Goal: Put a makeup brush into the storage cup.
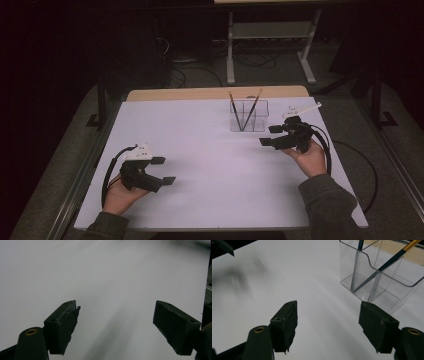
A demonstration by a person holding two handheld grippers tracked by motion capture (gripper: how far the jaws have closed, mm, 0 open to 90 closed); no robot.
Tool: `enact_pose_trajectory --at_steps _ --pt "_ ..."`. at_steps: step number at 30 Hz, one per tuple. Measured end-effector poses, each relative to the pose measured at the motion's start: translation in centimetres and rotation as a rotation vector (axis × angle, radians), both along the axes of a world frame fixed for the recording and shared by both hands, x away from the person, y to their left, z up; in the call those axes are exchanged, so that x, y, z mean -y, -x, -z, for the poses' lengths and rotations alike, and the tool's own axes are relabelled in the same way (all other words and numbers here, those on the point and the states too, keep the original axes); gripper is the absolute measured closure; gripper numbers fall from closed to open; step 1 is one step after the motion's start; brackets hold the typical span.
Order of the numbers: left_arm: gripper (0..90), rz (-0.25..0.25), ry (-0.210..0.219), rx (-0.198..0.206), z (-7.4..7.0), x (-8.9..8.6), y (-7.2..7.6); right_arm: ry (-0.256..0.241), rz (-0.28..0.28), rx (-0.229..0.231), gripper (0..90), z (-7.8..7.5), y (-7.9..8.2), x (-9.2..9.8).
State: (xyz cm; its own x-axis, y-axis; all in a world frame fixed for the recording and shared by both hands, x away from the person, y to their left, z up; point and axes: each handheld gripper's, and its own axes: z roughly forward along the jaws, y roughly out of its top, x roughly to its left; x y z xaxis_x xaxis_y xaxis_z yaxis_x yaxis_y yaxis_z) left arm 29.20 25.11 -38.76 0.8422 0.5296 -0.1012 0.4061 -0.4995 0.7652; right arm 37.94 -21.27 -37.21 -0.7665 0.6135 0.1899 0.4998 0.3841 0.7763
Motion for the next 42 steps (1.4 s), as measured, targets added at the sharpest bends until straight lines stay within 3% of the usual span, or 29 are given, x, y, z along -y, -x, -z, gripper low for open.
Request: enact_pose_trajectory --at_steps 2,7,12,42 --pt "18.8 -0.003 -0.008 0.005 0.0 0.0 0.0 0.001 0.0 -0.014 30.0 0.2 0.2 0.1" --pt "18.8 -0.008 -0.008 0.013 0.0 -0.1 -0.1 -0.003 -0.002 0.001 30.0 0.5 0.7 0.2" --pt "18.8 -0.026 0.009 0.018 -0.1 -0.2 -0.1 -0.002 -0.001 -0.013 29.7 0.8 1.3 0.3" --pt "18.1 -0.067 0.019 0.05 -0.2 -0.5 -0.1 -0.029 0.037 0.016 27.2 2.4 4.9 1.1"
